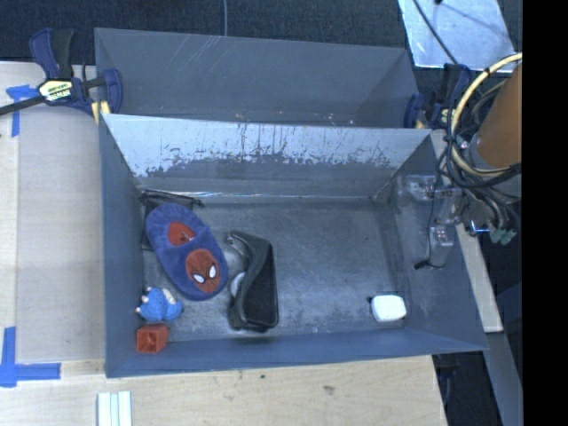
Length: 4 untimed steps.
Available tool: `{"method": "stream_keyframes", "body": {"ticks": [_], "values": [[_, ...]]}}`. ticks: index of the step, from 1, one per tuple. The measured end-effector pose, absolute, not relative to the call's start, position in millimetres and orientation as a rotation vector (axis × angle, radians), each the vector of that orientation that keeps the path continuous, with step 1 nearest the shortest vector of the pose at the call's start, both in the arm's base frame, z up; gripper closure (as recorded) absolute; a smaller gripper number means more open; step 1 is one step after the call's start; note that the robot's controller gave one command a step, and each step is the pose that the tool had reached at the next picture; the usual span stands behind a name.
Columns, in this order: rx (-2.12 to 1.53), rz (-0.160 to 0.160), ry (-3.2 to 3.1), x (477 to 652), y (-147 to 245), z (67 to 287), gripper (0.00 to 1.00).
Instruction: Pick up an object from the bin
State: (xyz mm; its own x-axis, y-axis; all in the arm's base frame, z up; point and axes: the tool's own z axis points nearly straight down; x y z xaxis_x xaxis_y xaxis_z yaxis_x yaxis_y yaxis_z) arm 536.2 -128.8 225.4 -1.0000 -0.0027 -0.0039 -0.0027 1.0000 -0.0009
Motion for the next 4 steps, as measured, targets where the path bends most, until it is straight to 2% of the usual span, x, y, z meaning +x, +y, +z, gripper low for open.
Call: {"method": "stream_keyframes", "body": {"ticks": [1,2,3,4], "values": [[-0.66,0.004,3.076,481.7,-128,130,0.0],[-1.01,-0.003,2.966,488.5,-96,70,0.0],[-1.015,0.032,2.968,562.2,-145,71,0.0],[-1.094,0.005,2.943,537.3,-107,70,0.0]]}}
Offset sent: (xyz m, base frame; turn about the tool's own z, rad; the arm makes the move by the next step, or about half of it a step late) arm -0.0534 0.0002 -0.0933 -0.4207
